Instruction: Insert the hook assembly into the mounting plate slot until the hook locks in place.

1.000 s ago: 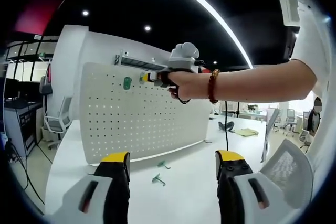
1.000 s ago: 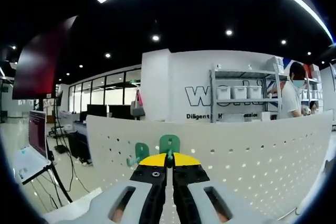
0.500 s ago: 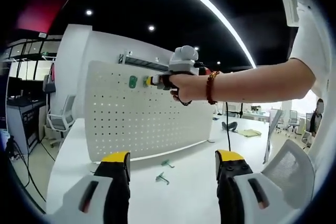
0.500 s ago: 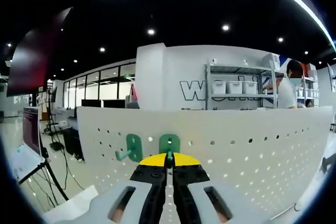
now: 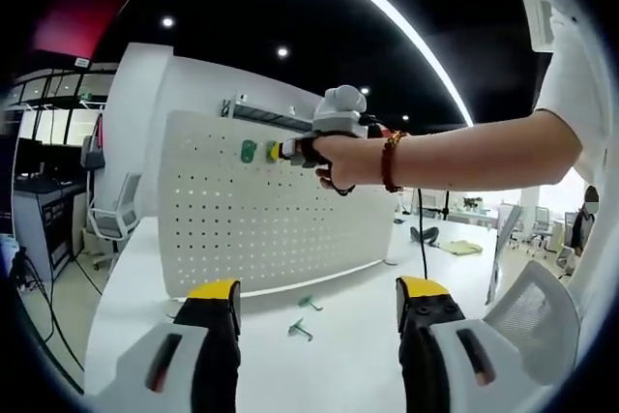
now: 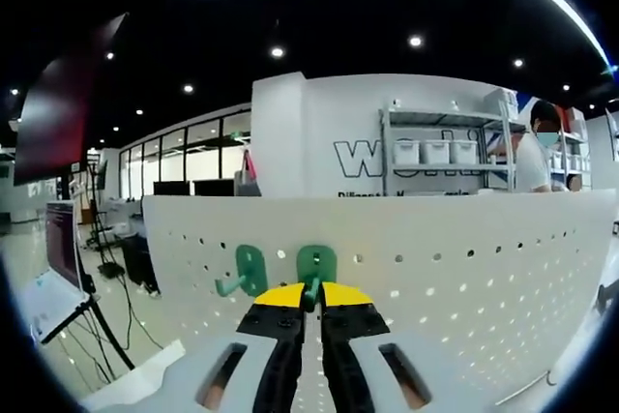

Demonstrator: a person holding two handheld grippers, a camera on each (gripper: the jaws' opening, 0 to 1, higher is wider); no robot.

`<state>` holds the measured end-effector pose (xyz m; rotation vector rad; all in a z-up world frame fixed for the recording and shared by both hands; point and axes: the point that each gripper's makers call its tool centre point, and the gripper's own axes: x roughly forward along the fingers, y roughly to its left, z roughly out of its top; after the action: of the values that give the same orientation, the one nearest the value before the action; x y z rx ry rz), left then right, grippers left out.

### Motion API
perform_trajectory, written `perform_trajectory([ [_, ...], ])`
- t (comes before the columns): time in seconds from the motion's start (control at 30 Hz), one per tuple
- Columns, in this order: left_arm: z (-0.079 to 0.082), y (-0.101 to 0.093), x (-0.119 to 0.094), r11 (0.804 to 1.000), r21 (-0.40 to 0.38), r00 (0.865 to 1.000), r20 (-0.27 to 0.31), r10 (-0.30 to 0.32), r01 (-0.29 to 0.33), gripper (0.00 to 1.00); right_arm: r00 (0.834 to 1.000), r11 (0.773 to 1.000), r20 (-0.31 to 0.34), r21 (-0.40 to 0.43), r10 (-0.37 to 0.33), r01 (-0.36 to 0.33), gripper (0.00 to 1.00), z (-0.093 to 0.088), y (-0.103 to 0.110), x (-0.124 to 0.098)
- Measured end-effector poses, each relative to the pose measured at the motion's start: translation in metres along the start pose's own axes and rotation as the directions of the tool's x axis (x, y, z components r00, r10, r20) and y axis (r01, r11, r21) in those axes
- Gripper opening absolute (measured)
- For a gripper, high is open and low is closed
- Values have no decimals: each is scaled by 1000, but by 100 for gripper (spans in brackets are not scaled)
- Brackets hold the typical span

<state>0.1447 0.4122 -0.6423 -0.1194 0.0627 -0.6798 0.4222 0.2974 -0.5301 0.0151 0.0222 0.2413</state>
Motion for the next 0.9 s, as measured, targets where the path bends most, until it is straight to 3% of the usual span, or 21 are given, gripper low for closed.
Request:
perform_trajectory([
  [0.1,0,-2,1,1000,5,1000,-6,-6,6,67,1000,1000,28,-23,12,-11,7,7,2,-1],
  [0.43,2,-5,4,1000,9,1000,-5,-14,14,67,999,998,11,-31,46,-45,7,8,3,5],
  [0.63,2,-6,4,1000,8,1000,-8,-13,13,67,998,1000,59,-8,12,-12,6,18,-6,5],
  [0.9,1,-6,4,1000,1,1000,-8,-12,12,67,998,999,42,-3,39,-39,6,15,-1,6],
])
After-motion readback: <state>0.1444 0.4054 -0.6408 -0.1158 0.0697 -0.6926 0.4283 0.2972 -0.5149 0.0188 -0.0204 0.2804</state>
